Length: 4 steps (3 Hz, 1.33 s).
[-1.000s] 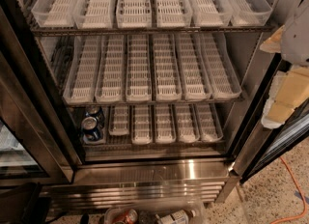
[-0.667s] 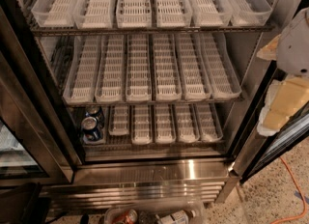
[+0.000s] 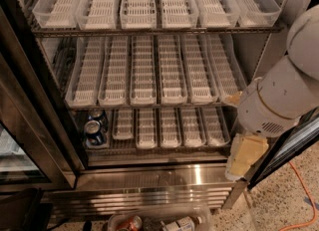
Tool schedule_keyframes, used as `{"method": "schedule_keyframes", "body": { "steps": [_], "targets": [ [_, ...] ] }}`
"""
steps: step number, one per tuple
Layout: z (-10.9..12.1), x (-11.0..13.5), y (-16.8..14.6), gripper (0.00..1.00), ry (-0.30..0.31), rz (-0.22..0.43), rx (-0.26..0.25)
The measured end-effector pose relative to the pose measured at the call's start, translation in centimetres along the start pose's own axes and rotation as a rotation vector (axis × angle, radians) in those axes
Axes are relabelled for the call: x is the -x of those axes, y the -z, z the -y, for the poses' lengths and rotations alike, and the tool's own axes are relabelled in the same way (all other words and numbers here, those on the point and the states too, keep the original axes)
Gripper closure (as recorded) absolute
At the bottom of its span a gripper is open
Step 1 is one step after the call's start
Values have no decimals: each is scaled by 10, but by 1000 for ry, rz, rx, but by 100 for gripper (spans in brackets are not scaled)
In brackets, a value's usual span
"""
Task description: Pick pepsi can from bottom shelf of fridge
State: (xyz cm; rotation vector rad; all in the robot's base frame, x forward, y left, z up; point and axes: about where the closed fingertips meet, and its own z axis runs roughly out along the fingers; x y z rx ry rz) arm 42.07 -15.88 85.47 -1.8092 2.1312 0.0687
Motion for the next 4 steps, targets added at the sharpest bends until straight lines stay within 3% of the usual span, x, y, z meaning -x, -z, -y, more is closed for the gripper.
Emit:
{"method": "schedule_keyframes", "body": {
  "steps": [1, 2, 4],
  "targets": [
    [-1, -1, -6, 0, -11, 6, -4],
    [-7, 4, -33, 0, -15, 53, -10],
    [-11, 42, -109, 0, 37, 196, -1]
  ]
}}
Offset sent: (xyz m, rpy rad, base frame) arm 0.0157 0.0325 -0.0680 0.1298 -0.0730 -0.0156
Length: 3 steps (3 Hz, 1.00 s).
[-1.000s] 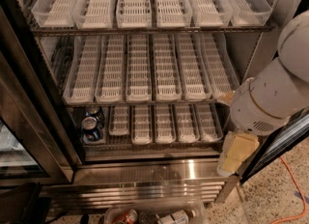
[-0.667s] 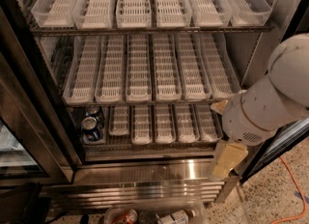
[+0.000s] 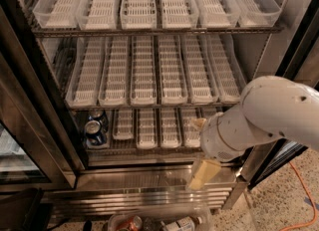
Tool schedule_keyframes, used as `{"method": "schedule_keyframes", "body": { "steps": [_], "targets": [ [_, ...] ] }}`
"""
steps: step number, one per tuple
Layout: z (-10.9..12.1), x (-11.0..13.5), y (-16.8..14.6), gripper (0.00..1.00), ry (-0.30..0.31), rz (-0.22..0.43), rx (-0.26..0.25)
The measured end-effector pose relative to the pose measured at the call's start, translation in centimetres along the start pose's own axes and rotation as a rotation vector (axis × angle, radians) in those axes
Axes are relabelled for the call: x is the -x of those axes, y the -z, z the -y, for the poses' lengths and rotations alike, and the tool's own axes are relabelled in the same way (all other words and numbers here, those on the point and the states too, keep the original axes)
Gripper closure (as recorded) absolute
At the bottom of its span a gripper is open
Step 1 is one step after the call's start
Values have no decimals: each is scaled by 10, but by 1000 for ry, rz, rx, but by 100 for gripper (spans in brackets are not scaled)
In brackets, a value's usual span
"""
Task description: Pick pepsi can from bottom shelf of fridge
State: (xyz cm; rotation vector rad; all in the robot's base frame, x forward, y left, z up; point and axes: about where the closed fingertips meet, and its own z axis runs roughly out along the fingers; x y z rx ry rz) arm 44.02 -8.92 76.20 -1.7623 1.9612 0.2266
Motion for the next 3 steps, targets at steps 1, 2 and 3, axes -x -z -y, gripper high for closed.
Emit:
{"method": "schedule_keyframes", "body": {
  "steps": [1, 2, 3],
  "targets": [
    [-6, 11, -25, 0, 55, 33, 19],
    [-6, 11, -25, 0, 55, 33, 19],
    [-10, 10, -35, 0, 31, 56, 3]
  ]
}}
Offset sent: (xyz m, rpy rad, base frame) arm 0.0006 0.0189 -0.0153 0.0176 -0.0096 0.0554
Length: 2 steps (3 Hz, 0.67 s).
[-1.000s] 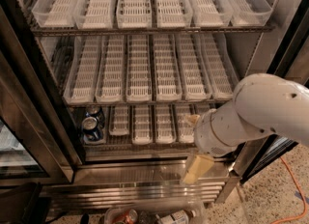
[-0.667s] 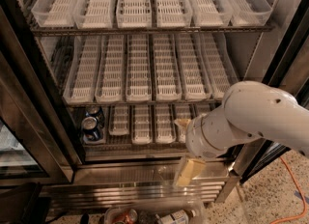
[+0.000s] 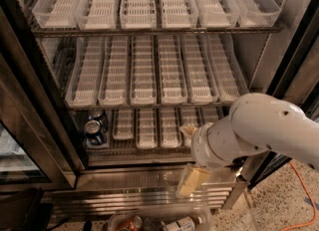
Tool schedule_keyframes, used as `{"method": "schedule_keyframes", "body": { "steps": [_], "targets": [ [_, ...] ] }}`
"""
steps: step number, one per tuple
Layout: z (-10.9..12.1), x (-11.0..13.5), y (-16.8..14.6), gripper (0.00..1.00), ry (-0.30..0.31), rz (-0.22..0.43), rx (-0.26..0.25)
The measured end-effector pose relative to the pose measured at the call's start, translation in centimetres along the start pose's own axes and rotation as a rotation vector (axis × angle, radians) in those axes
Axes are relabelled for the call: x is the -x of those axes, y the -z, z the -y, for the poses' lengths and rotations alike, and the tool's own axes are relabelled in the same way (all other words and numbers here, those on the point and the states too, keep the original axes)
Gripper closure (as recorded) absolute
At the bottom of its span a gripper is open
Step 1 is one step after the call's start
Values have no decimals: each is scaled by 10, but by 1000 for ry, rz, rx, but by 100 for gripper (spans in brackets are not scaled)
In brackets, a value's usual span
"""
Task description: Pick pepsi can from bottom shelf of fridge
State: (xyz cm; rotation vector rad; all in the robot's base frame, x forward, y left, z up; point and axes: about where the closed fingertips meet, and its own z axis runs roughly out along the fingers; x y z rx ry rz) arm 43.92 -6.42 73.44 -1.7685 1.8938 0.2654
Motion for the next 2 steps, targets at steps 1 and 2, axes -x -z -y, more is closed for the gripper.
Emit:
{"method": "schedule_keyframes", "body": {
  "steps": [1, 2],
  "targets": [
    [-14, 0, -37, 0, -34, 52, -19],
    [-11, 13, -76, 0, -43, 139, -71]
  ]
}}
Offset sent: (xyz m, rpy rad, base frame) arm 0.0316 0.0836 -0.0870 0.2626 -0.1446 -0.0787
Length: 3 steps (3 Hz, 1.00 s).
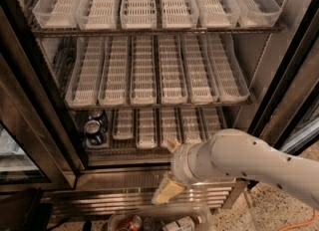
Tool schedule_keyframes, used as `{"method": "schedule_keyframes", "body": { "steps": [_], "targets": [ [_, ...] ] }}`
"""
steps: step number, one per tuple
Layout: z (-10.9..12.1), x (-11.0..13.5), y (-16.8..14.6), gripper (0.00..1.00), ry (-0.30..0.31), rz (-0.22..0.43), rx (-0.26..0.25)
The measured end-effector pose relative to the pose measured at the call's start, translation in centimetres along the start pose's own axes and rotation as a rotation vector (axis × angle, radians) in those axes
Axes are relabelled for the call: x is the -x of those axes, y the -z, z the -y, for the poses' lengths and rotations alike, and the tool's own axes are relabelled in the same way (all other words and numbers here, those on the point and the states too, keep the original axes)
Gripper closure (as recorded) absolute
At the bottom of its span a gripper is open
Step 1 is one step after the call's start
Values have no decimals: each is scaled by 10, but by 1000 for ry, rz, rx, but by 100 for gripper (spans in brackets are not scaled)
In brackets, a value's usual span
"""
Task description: Pick pepsi can from bottom shelf of fridge
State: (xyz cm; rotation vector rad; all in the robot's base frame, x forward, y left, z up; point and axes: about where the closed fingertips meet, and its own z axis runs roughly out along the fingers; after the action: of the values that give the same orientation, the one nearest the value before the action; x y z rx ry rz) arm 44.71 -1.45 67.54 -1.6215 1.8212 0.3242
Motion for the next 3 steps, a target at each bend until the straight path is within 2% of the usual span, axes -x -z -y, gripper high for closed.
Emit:
{"method": "schedule_keyframes", "body": {
  "steps": [1, 2, 3],
  "targets": [
    [0, 13, -39, 0, -20, 85, -15],
    [-3, 32, -64, 0, -4, 145, -10],
    [-3, 32, -64, 0, -4, 145, -11]
  ]
}}
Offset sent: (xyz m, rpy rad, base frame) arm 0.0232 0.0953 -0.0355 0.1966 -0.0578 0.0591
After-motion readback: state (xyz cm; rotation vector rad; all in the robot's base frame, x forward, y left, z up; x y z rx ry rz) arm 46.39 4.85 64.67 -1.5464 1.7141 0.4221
